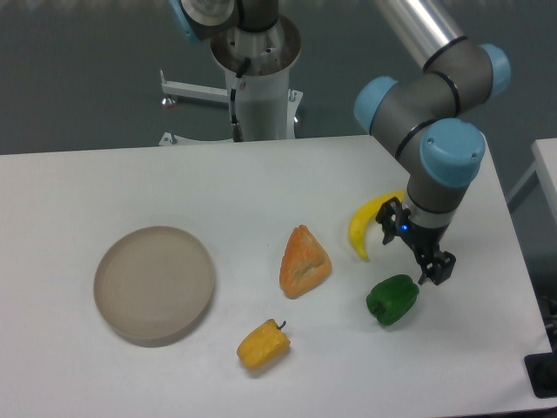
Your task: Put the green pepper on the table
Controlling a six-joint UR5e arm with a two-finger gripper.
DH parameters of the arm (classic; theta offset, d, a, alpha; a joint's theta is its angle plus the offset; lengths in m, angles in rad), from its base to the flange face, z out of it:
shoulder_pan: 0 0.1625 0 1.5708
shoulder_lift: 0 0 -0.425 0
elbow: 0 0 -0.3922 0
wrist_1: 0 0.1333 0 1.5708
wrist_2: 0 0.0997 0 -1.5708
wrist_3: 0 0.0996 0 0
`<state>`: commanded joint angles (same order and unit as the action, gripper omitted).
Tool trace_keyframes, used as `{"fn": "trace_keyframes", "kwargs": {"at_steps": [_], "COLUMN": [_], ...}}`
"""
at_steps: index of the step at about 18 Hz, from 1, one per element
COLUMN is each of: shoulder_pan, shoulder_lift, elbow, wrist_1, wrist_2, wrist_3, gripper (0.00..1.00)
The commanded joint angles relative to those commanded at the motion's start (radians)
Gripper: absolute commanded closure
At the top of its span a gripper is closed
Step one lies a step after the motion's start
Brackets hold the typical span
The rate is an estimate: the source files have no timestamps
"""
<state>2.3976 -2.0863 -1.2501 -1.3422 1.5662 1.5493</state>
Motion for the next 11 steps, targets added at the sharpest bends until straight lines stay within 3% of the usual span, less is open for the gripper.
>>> {"fn": "trace_keyframes", "kwargs": {"at_steps": [11], "shoulder_pan": [-0.028], "shoulder_lift": [0.104], "elbow": [-0.126], "wrist_1": [-0.022], "wrist_2": [-0.002], "wrist_3": [0.018], "gripper": [0.0]}}
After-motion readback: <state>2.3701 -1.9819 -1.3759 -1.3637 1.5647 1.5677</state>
